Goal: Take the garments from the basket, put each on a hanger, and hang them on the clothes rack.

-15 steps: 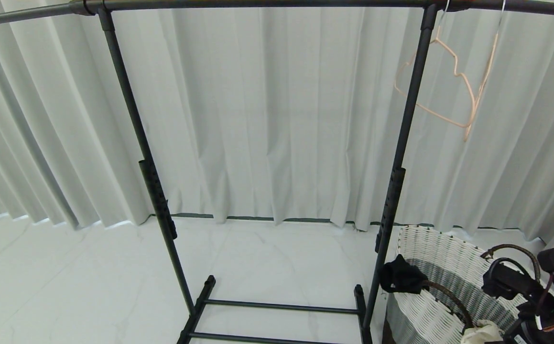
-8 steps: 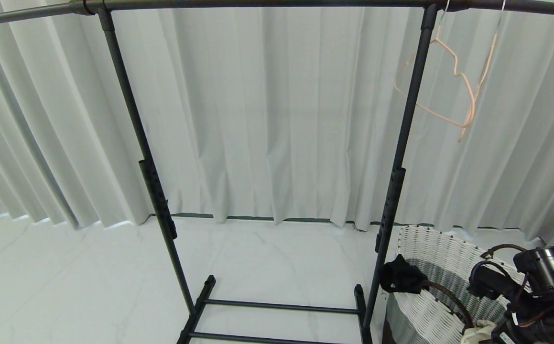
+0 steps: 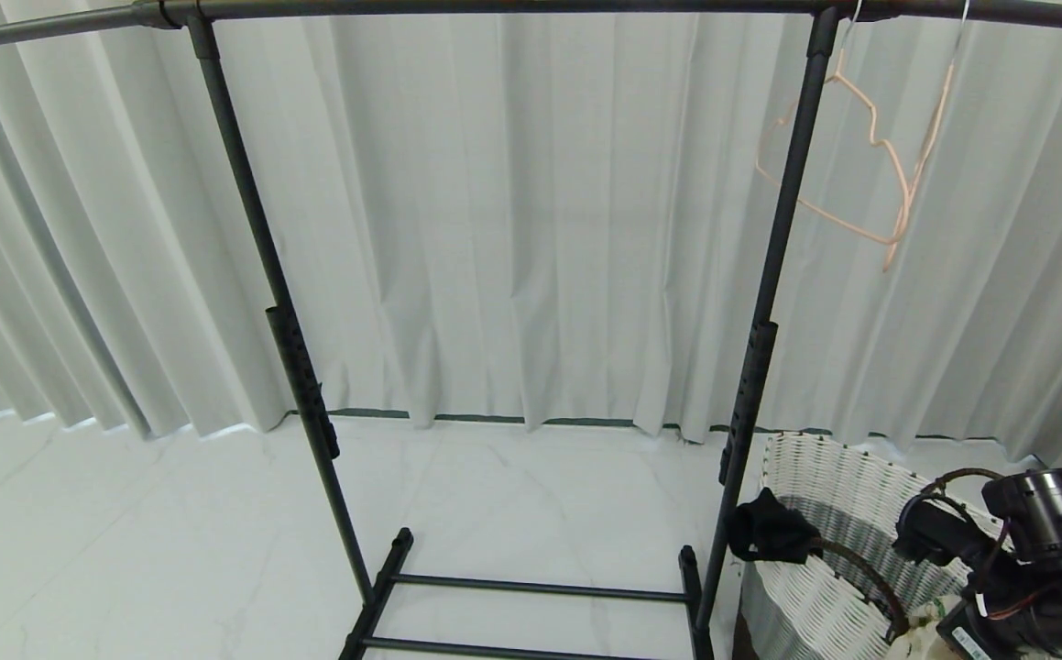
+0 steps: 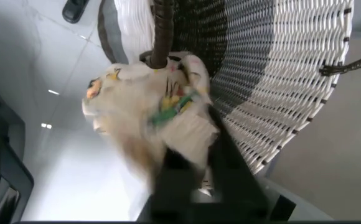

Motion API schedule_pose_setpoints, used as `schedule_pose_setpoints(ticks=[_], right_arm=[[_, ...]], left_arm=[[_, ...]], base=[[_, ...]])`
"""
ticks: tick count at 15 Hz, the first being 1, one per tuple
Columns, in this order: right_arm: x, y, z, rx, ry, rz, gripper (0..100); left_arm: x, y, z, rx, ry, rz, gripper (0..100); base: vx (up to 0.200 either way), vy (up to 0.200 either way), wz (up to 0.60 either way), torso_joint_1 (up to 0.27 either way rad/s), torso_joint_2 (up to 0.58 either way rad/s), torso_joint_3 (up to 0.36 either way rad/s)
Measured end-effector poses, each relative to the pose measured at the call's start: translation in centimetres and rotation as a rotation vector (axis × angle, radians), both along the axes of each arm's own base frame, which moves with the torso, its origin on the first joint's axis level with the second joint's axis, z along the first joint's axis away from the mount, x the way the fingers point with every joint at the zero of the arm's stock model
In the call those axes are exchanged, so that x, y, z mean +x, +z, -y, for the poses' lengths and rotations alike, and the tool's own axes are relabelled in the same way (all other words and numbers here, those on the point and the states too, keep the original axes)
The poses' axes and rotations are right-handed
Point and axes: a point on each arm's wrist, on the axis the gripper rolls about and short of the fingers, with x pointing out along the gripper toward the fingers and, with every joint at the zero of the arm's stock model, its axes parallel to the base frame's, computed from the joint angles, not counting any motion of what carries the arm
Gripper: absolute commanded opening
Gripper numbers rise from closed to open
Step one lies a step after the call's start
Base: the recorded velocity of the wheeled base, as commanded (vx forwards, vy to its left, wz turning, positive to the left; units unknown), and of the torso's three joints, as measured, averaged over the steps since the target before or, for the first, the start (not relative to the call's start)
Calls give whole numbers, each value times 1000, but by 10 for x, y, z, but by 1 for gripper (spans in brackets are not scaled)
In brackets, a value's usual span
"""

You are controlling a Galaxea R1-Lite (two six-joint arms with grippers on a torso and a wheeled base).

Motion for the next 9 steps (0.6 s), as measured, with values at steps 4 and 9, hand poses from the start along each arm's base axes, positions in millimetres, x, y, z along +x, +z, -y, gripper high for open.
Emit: schedule_pose_setpoints(ticks=[4, 9], right_arm=[[-10, 19, -4, 3, 22, 58, 0], [-36, 65, -5, 21, 38, 152, 0]], left_arm=[[0, 0, 0, -10, 0, 1, 100], [0, 0, 0, -10, 0, 1, 100]], base=[[0, 0, 0, 0, 0, 0], [0, 0, 0, 0, 0, 0]])
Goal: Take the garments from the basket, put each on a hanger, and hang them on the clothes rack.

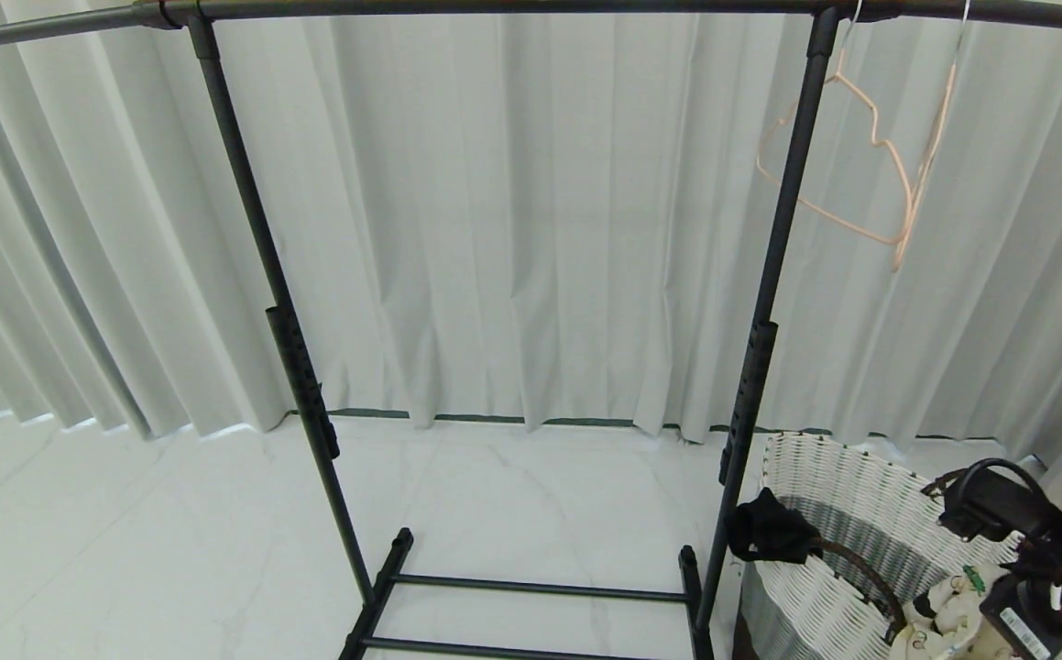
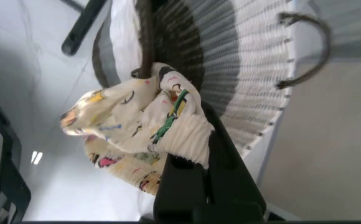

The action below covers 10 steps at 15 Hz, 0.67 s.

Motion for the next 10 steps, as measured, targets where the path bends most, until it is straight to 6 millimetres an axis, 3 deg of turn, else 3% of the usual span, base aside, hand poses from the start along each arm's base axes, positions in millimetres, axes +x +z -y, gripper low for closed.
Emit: schedule_pose_setpoints(ticks=[4, 6, 10], right_arm=[[-37, 62, 5, 65, -69, -17, 0], [-57, 93, 8, 114, -97, 70, 0], [-82, 117, 9, 156, -66, 218, 0]], left_arm=[[0, 0, 0, 0, 0, 0, 100], [0, 0, 0, 1, 0, 0, 100], [0, 0, 0, 6, 0, -1, 100]], base=[[0, 0, 0, 0, 0, 0], [0, 0, 0, 0, 0, 0], [-200, 0, 0, 4, 2, 1]])
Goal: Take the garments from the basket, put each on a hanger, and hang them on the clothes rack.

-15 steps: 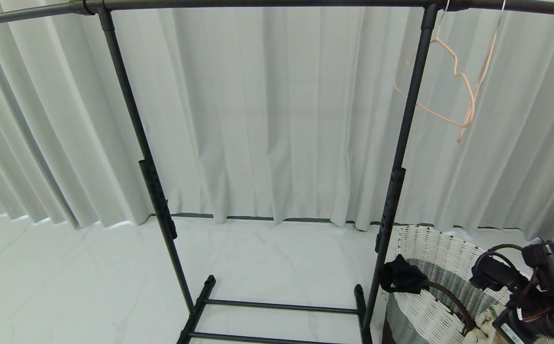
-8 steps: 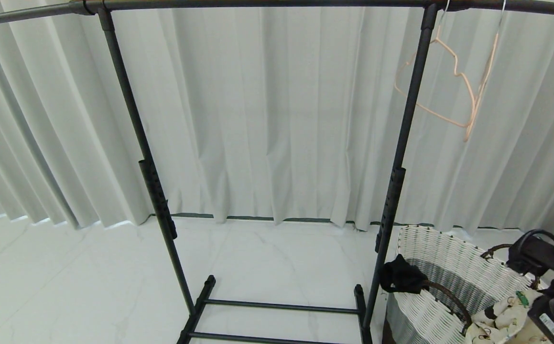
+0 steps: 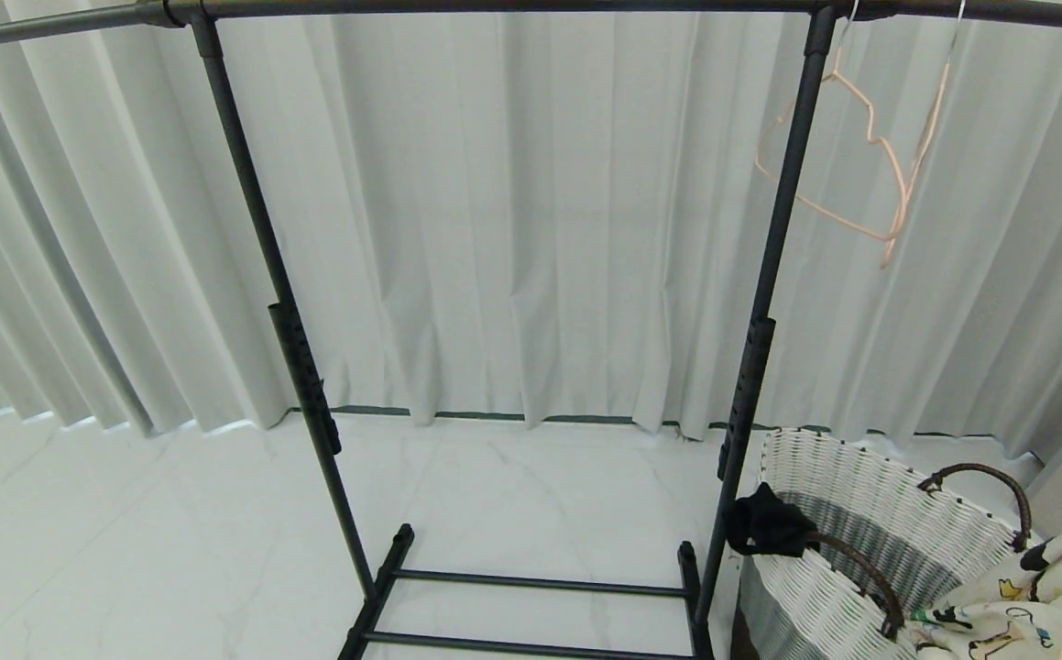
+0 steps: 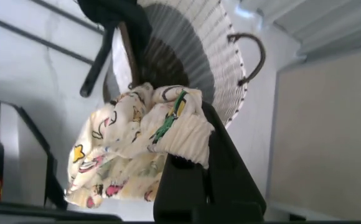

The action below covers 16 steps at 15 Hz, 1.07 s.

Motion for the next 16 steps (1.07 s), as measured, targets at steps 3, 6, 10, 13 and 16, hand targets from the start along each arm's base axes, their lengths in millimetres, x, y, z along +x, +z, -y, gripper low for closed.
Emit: schedule_pose_setpoints(ticks=[3, 6, 10, 13, 16], right_arm=[[-9, 5, -1, 11, 32, 43, 0], [-11, 8, -4, 24, 74, 62, 0], [-1, 16, -18, 169, 163, 128, 0], [15, 23, -35, 241, 250, 196, 0], [33, 26, -59, 304, 331, 204, 0]], left_arm=[[0, 0, 0, 0, 0, 0, 100], [0, 0, 0, -1, 0, 1, 100], [0, 0, 0, 0, 0, 0, 100], [0, 0, 0, 2, 0, 0, 100], [0, 0, 0, 3, 0, 0, 100]], base=[[-200, 0, 0, -2, 4, 4], [-200, 0, 0, 4, 1, -1], [-100, 0, 0, 1, 4, 1], [0, 0, 0, 0, 0, 0], [0, 0, 0, 0, 0, 0]])
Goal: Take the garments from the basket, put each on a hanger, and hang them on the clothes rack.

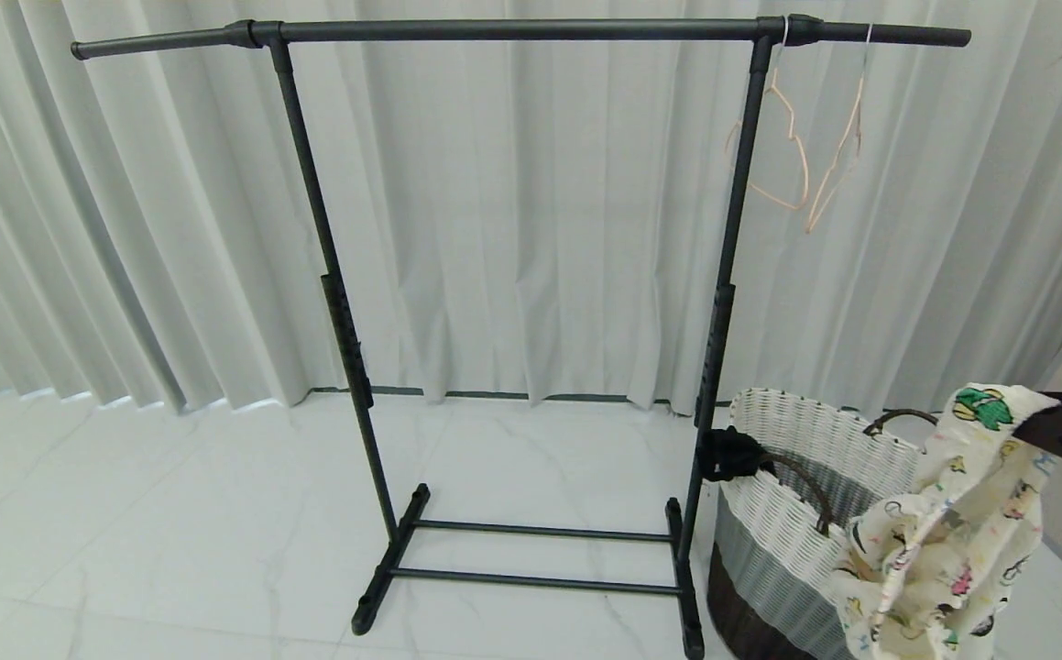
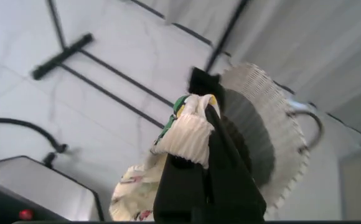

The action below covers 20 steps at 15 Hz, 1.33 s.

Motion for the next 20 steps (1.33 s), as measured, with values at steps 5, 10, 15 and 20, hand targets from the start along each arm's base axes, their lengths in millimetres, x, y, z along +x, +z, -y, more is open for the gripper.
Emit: schedule_pose_setpoints(ticks=[5, 10, 15, 20], right_arm=[[24, 3, -44, 62, 92, -89, 0], [48, 9, -73, 89, 110, -120, 0], [68, 19, -99, 151, 117, -139, 0], [87, 18, -146, 196, 184, -121, 0]], left_arm=[[0, 0, 0, -5, -5, -2, 100], [-1, 7, 1, 1, -44, 23, 100], [19, 95, 1, -95, -150, 123, 100], [116, 176, 25, -134, -290, 25, 100]], base=[[0, 0, 0, 0, 0, 0], [0, 0, 0, 0, 0, 0], [0, 0, 0, 0, 0, 0], [0, 0, 0, 0, 0, 0]])
